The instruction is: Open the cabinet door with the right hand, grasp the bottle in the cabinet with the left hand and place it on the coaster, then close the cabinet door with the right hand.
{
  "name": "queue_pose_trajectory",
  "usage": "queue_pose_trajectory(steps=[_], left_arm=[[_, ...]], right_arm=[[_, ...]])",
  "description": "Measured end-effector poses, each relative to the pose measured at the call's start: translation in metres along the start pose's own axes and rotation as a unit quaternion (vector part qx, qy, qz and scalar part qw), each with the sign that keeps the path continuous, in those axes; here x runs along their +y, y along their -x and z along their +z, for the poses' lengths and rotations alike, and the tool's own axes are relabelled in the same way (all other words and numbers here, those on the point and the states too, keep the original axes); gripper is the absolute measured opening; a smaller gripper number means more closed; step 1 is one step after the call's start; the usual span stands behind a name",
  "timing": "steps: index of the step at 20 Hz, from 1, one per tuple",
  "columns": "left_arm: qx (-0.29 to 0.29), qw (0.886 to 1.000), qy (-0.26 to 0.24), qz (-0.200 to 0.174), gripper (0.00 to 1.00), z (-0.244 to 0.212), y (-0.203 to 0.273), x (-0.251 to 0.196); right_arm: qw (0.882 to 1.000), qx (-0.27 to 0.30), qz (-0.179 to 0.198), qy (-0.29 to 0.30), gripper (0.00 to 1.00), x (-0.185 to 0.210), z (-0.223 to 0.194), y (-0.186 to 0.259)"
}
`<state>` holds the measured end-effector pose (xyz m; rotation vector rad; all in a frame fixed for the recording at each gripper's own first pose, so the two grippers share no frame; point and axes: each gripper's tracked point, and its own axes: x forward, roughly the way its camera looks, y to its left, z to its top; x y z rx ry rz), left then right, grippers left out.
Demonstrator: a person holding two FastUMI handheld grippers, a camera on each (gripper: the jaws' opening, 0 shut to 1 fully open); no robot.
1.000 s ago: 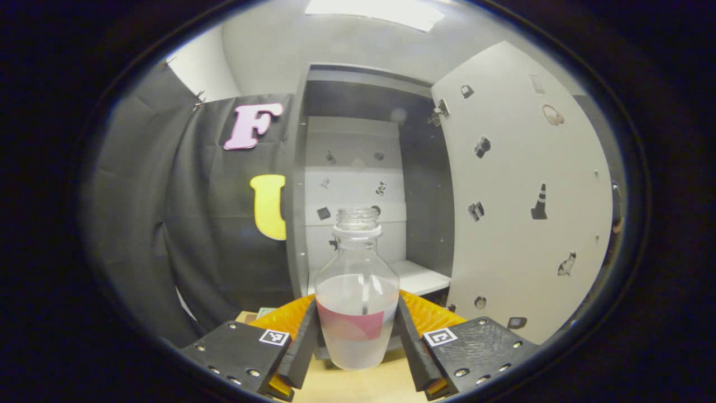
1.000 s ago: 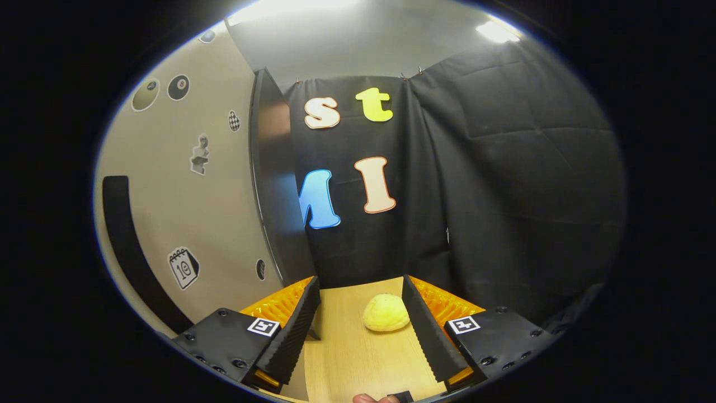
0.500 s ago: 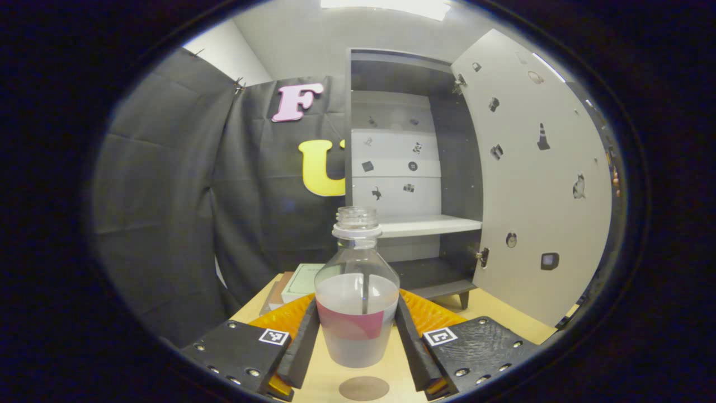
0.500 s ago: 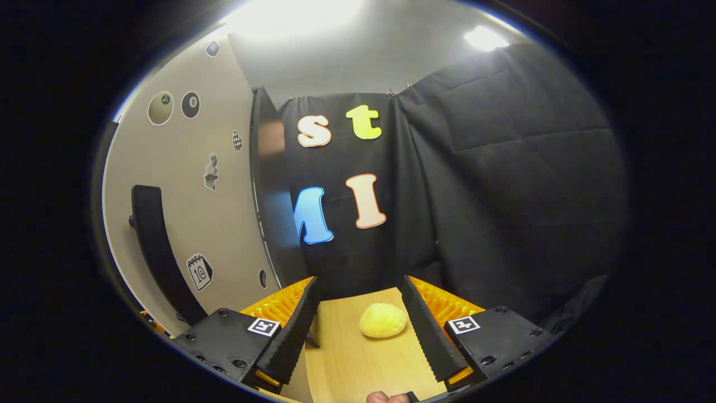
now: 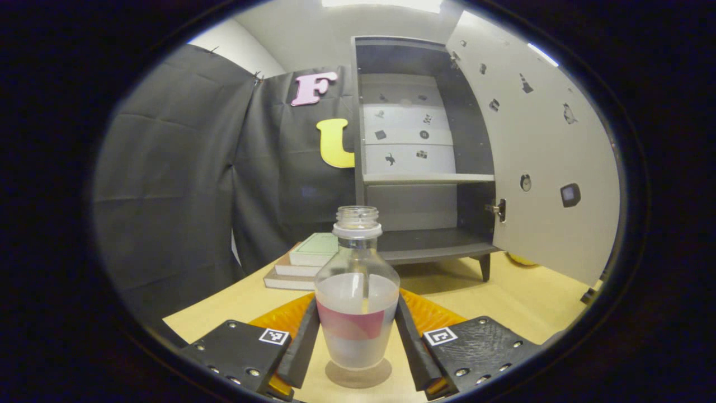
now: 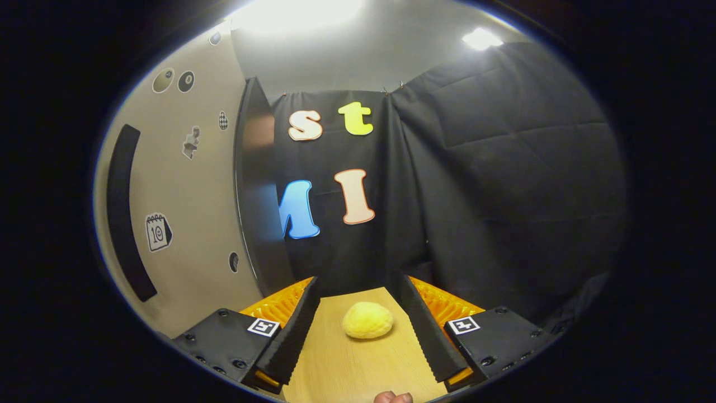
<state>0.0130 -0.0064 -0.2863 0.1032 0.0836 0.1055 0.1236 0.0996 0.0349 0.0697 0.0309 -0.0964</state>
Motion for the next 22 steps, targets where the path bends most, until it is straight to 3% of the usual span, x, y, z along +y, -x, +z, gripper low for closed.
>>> queue_pose_trajectory(steps=[7, 11, 22], left_arm=[[0.002, 1.000, -0.013, 0.016, 0.70, -0.045, -0.007, -0.014], [0.015, 0.999, -0.021, 0.029, 0.72, -0.070, -0.012, -0.010], [0.015, 0.999, -0.004, 0.028, 0.74, -0.068, -0.011, -0.014]], right_arm=[[1.000, -0.004, 0.001, -0.001, 0.94, -0.002, -0.003, -0.004], [1.000, 0.022, 0.004, 0.012, 0.94, -0.005, -0.013, 0.002], [0.998, 0.051, 0.026, 0.035, 0.94, -0.005, -0.024, 0.006]])
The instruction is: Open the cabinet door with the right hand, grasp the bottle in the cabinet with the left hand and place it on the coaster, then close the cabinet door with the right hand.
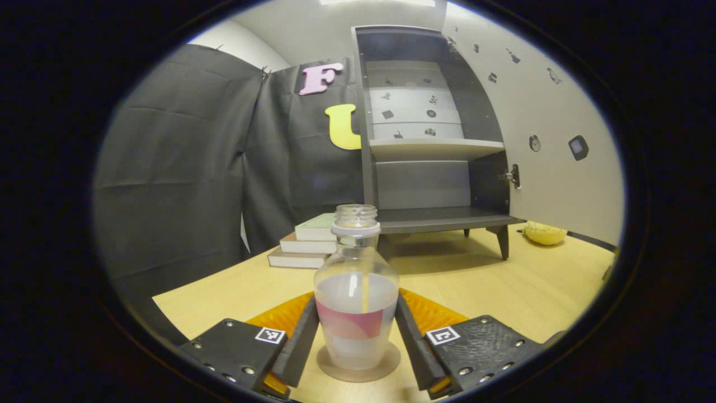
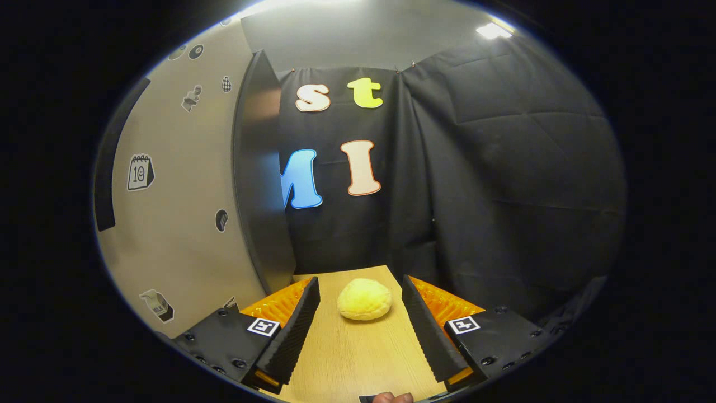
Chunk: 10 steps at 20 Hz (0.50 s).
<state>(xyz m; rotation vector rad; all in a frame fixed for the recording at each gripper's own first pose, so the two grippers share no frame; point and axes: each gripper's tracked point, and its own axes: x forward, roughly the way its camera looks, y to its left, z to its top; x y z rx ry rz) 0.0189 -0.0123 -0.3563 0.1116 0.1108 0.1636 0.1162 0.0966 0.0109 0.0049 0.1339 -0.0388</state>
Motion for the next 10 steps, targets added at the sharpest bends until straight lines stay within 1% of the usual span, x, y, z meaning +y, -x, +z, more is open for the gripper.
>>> queue_pose_trajectory(steps=[2, 3, 4, 6, 7, 9, 10], left_arm=[[-0.003, 1.000, 0.000, 0.002, 0.88, 0.007, 0.002, 0.000], [-0.006, 1.000, -0.002, 0.005, 0.85, 0.013, 0.000, 0.000], [-0.009, 1.000, -0.004, 0.004, 0.88, 0.018, 0.004, -0.001], [-0.014, 1.000, -0.011, 0.005, 0.88, 0.033, 0.006, 0.001], [-0.017, 1.000, -0.014, 0.004, 0.85, 0.042, 0.008, 0.001], [-0.027, 0.999, -0.017, 0.005, 0.85, 0.068, 0.012, 0.005], [-0.030, 0.999, -0.015, 0.003, 0.88, 0.079, 0.013, 0.005]], right_arm=[[1.000, 0.001, 0.002, 0.016, 0.94, -0.004, 0.000, -0.001], [1.000, 0.001, 0.004, 0.022, 0.94, -0.006, 0.000, -0.001], [1.000, 0.000, 0.007, 0.026, 0.94, -0.006, 0.002, -0.002], [1.000, 0.001, 0.012, 0.028, 0.94, -0.006, 0.000, -0.003], [0.999, 0.002, 0.016, 0.028, 0.94, -0.005, 0.001, -0.002], [0.999, -0.001, 0.019, 0.028, 0.94, -0.005, 0.002, -0.002], [0.999, -0.002, 0.021, 0.026, 0.94, -0.004, 0.003, -0.002]])
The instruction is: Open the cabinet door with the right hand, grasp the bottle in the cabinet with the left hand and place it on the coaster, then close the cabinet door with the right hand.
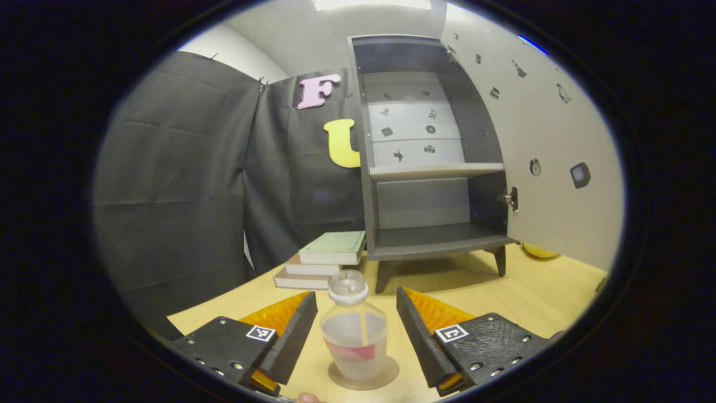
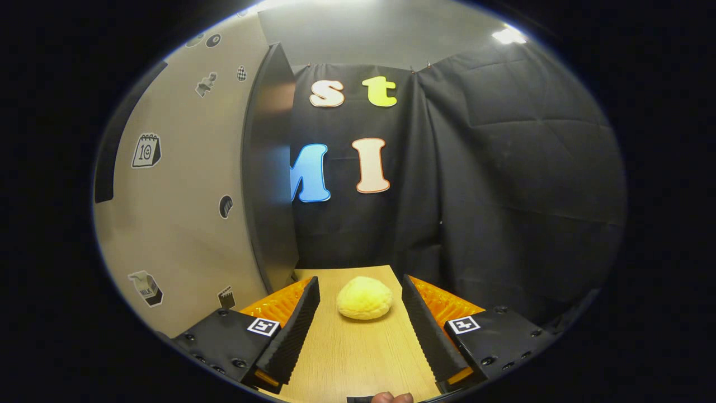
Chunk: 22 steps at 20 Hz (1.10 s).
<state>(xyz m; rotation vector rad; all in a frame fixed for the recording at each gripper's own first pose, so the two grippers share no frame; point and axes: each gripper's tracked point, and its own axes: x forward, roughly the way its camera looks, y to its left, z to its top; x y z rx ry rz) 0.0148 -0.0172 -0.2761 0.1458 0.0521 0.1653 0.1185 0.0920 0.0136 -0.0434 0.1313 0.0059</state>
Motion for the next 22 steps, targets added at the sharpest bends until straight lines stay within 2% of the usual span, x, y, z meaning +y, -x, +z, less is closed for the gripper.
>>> queue_pose_trajectory(steps=[1, 3, 5, 8, 9, 12, 15, 19, 22], left_arm=[[-0.003, 1.000, 0.002, 0.000, 0.84, 0.014, 0.000, 0.001], [-0.010, 1.000, 0.002, 0.001, 0.88, 0.046, 0.005, 0.002], [-0.010, 1.000, 0.001, 0.000, 0.85, 0.078, 0.010, -0.001], [0.015, 1.000, 0.014, -0.002, 0.88, 0.117, 0.019, -0.011], [0.019, 1.000, 0.017, -0.003, 0.85, 0.132, 0.025, -0.014], [0.018, 1.000, 0.007, -0.012, 0.84, 0.187, 0.041, -0.025], [0.017, 0.999, 0.014, -0.036, 0.85, 0.227, 0.049, -0.037], [0.021, 0.998, 0.040, -0.049, 0.85, 0.258, 0.050, -0.035], [0.037, 0.995, 0.057, -0.068, 0.85, 0.275, 0.044, -0.023]], right_arm=[[1.000, -0.001, 0.002, -0.004, 0.94, 0.001, 0.000, 0.000], [1.000, -0.003, 0.006, -0.013, 0.94, 0.004, 0.002, 0.001], [1.000, -0.004, 0.019, -0.019, 0.94, 0.007, 0.004, 0.001], [0.999, -0.005, 0.026, -0.035, 0.94, 0.011, 0.009, 0.004], [0.999, -0.010, 0.030, -0.042, 0.94, 0.013, 0.011, 0.004], [0.998, -0.024, 0.035, -0.049, 0.94, 0.016, 0.016, 0.001], [0.997, -0.024, 0.030, -0.061, 0.94, 0.017, 0.019, 0.003], [0.999, -0.047, 0.001, -0.027, 0.93, 0.005, 0.030, -0.004], [0.999, -0.034, 0.006, -0.009, 0.94, 0.009, 0.029, 0.009]])
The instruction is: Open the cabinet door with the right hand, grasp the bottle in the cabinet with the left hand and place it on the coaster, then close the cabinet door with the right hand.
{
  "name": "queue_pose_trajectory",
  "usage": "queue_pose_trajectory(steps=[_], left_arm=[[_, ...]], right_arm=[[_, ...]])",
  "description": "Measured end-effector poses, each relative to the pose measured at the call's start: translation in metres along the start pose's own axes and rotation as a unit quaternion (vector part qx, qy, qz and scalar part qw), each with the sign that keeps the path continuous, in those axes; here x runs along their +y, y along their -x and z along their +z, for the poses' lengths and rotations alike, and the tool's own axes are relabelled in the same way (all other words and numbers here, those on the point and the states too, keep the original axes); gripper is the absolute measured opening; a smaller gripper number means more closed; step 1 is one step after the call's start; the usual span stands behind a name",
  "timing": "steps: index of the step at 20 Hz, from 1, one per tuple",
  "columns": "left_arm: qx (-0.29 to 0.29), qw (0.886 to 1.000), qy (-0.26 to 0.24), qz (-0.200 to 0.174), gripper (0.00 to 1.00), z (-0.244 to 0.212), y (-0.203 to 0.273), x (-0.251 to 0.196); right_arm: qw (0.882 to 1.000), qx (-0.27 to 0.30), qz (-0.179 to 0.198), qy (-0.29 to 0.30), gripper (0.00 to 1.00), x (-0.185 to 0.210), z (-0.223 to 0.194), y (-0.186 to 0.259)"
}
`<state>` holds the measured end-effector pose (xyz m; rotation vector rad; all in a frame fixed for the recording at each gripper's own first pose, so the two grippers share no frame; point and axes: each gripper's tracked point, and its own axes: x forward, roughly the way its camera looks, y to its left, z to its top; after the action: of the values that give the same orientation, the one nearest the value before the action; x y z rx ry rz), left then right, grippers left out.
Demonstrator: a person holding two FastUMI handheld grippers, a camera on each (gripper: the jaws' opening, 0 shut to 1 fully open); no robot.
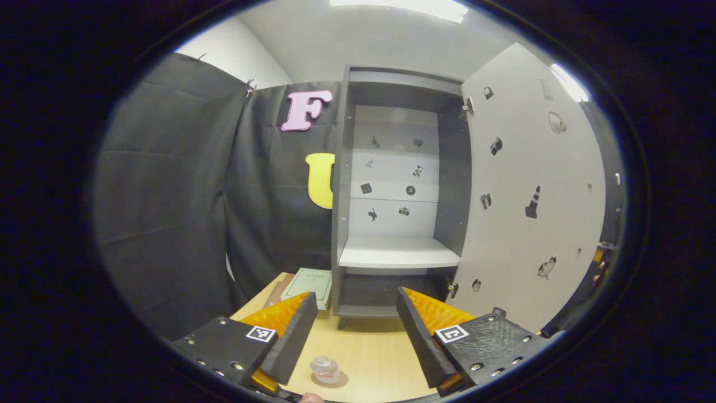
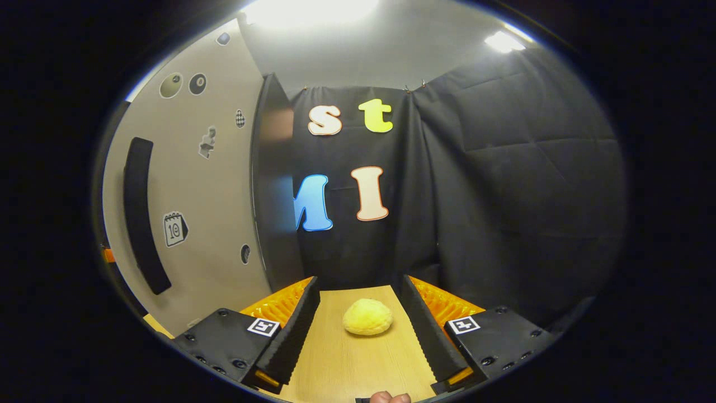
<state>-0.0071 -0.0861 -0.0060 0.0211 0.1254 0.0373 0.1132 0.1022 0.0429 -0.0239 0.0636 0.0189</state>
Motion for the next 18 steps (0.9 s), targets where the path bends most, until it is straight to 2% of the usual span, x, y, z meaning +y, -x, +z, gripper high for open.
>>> queue_pose_trajectory(steps=[1, 4, 8, 9, 13, 16, 18], left_arm=[[-0.002, 1.000, -0.008, -0.001, 0.88, 0.010, 0.000, 0.007], [-0.009, 0.999, -0.042, 0.005, 0.84, 0.031, 0.002, 0.035], [0.010, 1.000, -0.023, -0.004, 0.87, 0.021, -0.006, 0.060], [0.012, 1.000, -0.021, -0.008, 0.84, 0.018, -0.009, 0.064], [0.014, 0.999, -0.012, -0.027, 0.85, 0.011, -0.019, 0.079], [0.013, 0.999, -0.001, -0.039, 0.85, 0.004, -0.025, 0.090], [0.015, 0.999, -0.004, -0.045, 0.88, 0.000, -0.028, 0.096]], right_arm=[[1.000, 0.010, 0.001, -0.004, 0.94, 0.003, -0.003, 0.002], [0.999, 0.026, 0.001, -0.031, 0.94, 0.014, -0.003, 0.012], [0.998, 0.019, -0.001, -0.067, 0.94, 0.031, 0.006, 0.008], [0.998, 0.017, -0.001, -0.067, 0.94, 0.032, 0.008, 0.009], [0.999, 0.004, 0.003, -0.034, 0.94, 0.030, 0.011, 0.009], [1.000, -0.003, -0.027, -0.013, 0.92, 0.017, 0.013, 0.011], [0.999, -0.004, -0.032, -0.008, 0.92, 0.018, 0.014, 0.009]])
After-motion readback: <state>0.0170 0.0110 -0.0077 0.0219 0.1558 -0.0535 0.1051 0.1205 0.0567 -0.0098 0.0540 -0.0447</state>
